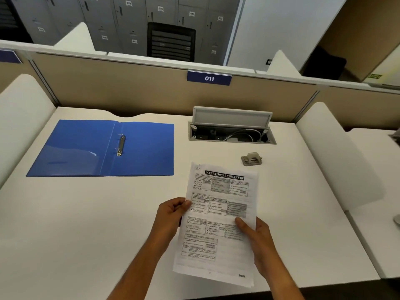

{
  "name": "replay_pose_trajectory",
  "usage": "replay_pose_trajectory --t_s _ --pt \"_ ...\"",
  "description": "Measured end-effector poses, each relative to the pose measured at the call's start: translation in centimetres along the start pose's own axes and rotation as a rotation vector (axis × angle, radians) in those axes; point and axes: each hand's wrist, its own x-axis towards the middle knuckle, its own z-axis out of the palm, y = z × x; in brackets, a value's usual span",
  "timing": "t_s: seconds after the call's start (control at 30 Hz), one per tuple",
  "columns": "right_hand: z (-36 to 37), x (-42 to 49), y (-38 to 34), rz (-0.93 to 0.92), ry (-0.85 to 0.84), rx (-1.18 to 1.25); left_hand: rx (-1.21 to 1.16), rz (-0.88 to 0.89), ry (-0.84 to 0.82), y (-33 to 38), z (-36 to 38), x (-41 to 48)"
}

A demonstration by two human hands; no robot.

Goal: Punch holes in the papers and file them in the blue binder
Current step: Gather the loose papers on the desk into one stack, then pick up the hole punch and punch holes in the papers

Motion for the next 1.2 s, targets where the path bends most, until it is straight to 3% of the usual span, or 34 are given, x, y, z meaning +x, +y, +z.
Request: replay_pose_trajectory --t_s 0.2,0.37,0.7,0.9,0.97,1.2 --pt "0.4 -0.7 0.0 -0.04 0.068 0.019 0.031 0.013 0.003 -0.1 0.2 0.6" --pt "-2.4 -0.7 -1.2 -0.086 0.151 0.036 0.076 0.017 -0.104 1.3 2.2 1.4" --pt "-17.0 6.3 -3.3 -0.082 0.702 0.188 0.119 -0.088 0.036 3.1 10.7 12.6" --pt "-23.8 12.3 -2.6 -0.104 0.686 0.207 0.355 -0.018 0.062 5.1 22.5 23.0" --pt "-24.5 14.3 -2.1 -0.033 0.622 0.205 0.497 0.014 0.079 5.5 25.2 25.8" --pt "-26.9 16.4 -3.5 0.041 0.621 0.089 0.917 0.084 0.05 3.2 29.6 32.8"
